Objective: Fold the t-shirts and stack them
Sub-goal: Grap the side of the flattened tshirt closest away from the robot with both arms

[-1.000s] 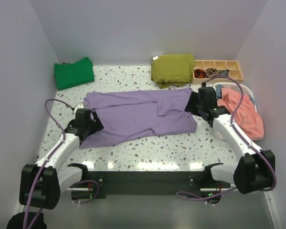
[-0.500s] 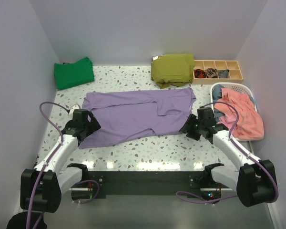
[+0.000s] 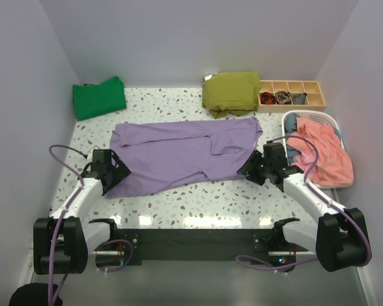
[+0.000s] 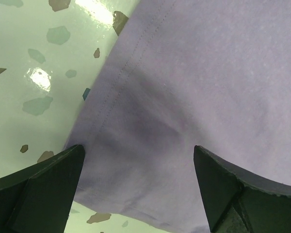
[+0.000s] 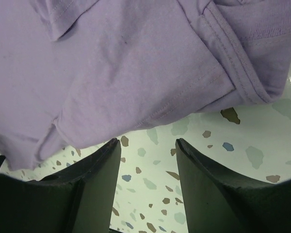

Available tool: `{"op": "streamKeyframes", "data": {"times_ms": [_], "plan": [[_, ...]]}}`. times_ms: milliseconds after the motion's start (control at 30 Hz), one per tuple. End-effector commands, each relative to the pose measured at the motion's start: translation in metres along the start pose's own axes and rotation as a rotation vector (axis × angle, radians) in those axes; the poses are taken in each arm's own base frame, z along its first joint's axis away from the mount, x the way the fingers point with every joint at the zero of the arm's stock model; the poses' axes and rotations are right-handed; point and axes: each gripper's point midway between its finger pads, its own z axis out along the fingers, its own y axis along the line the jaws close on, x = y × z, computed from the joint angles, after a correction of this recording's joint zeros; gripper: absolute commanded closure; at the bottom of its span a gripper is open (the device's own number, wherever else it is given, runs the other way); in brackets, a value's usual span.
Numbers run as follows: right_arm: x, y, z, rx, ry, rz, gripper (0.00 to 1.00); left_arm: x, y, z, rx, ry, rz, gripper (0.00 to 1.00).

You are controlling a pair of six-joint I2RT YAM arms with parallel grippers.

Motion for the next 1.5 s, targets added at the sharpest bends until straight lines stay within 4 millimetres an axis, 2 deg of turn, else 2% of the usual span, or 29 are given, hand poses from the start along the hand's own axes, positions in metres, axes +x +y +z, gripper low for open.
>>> {"op": "streamKeyframes", "data": {"times_ms": [0, 233, 700, 733, 800, 833, 867, 900, 933, 1033, 1267, 1467], "plan": [[-0.002, 0.004, 0.007, -0.019, -0.007, 0.012, 0.47, 0.005, 0.001, 0.003, 0.016, 0.017, -0.035, 0.0], [-0.002, -0.005, 0.019, 0.012, -0.007, 0.012, 0.48, 0.005, 0.002, 0.001, 0.017, 0.007, -0.042, 0.0], [-0.009, -0.013, 0.038, 0.038, -0.043, -0.026, 0.58, 0.003, 0.001, 0.002, 0.028, -0.008, -0.034, 0.16], [-0.011, -0.012, 0.039, 0.027, -0.049, -0.027, 0.63, 0.003, 0.001, 0.002, 0.027, -0.013, -0.035, 0.17], [-0.012, -0.012, 0.04, 0.031, -0.055, -0.032, 0.67, 0.004, 0.003, 0.002, 0.023, -0.012, -0.035, 0.22], [-0.012, -0.013, 0.041, 0.034, -0.054, -0.034, 0.75, 0.003, 0.003, 0.002, 0.025, -0.018, -0.037, 0.26], [-0.013, -0.012, 0.042, 0.032, -0.056, -0.038, 0.78, 0.004, 0.003, 0.003, 0.026, -0.017, -0.038, 0.33], [-0.013, -0.012, 0.042, 0.029, -0.057, -0.036, 0.82, 0.005, 0.003, 0.003, 0.026, -0.019, -0.039, 0.36], [-0.014, -0.008, 0.041, 0.009, -0.063, -0.039, 0.88, 0.004, 0.003, 0.003, 0.027, -0.02, -0.038, 0.38], [-0.014, -0.003, 0.037, -0.013, -0.065, -0.046, 0.92, 0.003, 0.002, 0.001, 0.031, -0.025, -0.039, 0.44], [-0.011, 0.004, 0.016, -0.033, -0.051, -0.058, 0.99, -0.009, -0.004, -0.009, 0.048, -0.048, -0.04, 0.52], [-0.001, -0.004, 0.007, -0.015, -0.02, -0.064, 0.99, -0.008, -0.007, -0.012, 0.068, -0.042, -0.043, 0.53]]}}
